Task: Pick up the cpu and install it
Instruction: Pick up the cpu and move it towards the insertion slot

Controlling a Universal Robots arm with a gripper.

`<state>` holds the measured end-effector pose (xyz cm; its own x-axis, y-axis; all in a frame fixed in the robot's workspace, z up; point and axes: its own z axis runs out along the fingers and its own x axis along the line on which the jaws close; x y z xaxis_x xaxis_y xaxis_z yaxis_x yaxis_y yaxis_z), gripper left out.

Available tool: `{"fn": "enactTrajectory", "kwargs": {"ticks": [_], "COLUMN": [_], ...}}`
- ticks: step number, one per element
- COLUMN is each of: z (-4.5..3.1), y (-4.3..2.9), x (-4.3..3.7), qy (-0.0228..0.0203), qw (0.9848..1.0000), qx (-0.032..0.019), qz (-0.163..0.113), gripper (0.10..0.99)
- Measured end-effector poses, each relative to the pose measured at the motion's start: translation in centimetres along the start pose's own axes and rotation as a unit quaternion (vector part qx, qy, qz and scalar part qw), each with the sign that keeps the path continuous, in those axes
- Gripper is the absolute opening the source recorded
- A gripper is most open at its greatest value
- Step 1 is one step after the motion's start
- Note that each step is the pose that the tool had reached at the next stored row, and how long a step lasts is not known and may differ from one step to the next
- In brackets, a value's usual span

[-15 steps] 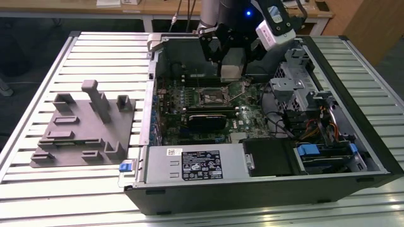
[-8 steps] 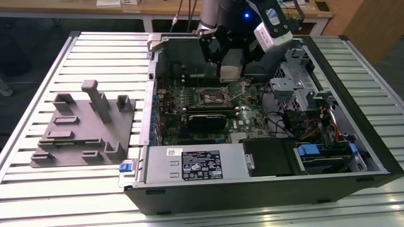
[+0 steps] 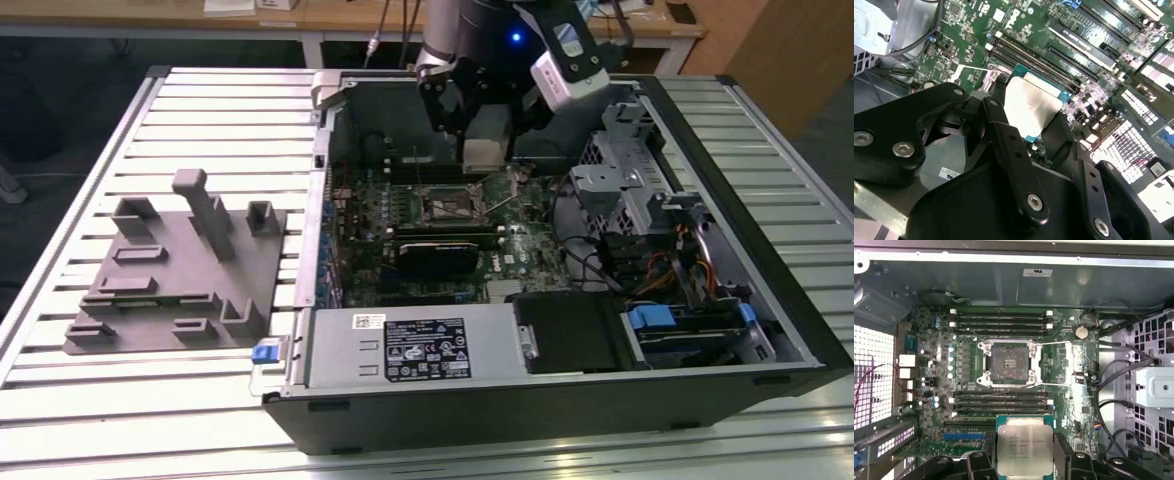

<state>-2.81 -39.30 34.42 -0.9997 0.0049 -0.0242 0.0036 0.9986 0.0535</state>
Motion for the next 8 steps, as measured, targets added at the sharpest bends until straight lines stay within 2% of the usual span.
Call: {"fn": "enactTrajectory", "kwargs": {"ticks": [8], "z": [0.81], "y": [0.51], "x": [0.09], "qy": [0.0], "qw": [1.0], "qx": [0.0], "qz": [0.0], "gripper": [0.541]}}
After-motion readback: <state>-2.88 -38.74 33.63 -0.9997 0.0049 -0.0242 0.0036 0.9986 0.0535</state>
